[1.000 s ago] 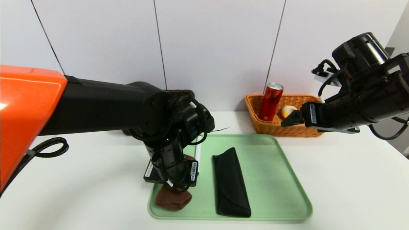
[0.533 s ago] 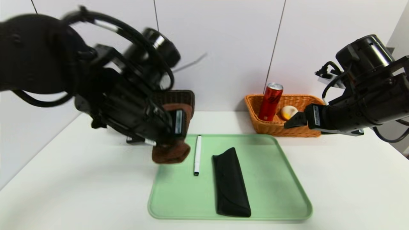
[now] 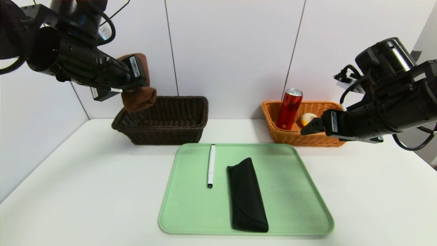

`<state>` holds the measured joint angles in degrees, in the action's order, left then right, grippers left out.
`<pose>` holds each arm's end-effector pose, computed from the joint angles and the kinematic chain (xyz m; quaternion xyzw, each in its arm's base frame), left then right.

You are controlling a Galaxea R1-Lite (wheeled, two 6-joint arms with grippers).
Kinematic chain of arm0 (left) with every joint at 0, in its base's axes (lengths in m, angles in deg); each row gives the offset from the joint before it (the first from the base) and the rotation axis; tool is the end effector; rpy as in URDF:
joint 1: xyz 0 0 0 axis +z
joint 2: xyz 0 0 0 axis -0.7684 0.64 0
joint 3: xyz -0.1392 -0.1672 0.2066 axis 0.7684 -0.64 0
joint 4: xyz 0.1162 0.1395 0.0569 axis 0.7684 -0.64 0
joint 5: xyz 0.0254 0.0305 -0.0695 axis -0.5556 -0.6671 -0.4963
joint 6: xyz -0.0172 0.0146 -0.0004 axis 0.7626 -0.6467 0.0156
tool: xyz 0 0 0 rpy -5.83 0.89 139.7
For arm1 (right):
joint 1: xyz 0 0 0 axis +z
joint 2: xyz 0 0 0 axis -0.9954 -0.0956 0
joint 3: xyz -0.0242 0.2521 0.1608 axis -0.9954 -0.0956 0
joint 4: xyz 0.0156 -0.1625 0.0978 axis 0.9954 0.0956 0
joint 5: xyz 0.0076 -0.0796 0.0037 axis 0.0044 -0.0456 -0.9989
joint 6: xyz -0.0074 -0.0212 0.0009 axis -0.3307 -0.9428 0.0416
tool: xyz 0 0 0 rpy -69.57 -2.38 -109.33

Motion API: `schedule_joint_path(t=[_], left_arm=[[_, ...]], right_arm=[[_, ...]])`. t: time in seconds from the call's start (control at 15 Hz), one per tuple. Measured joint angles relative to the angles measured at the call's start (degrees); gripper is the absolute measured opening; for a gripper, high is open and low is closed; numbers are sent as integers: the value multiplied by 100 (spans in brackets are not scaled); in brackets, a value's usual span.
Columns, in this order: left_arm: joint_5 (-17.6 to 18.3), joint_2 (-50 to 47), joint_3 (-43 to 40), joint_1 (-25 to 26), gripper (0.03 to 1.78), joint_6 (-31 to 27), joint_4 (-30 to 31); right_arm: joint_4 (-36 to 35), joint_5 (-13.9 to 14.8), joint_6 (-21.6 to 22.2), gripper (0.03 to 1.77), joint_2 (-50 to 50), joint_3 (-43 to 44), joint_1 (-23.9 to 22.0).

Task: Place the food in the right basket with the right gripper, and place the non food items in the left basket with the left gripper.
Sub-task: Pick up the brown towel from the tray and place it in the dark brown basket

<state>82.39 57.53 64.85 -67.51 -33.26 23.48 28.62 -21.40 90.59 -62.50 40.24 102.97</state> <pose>0.3058 -0.0926 0.3236 -0.2215 0.2640 -0.0164 0.9386 0.2680 0.0880 0.2511 0.0802 0.4160 0.0484 0.9045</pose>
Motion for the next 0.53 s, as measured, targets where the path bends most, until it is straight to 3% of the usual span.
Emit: schedule_joint_path(t=[0.2,0.53], left_arm=[[6,577,278,399,37,-11,452],[2,1646,929,600,37,-190,661]], right_arm=[[-7,0,-7,170,-62,10,-2],[-90,11,6,170,-138,16,6]])
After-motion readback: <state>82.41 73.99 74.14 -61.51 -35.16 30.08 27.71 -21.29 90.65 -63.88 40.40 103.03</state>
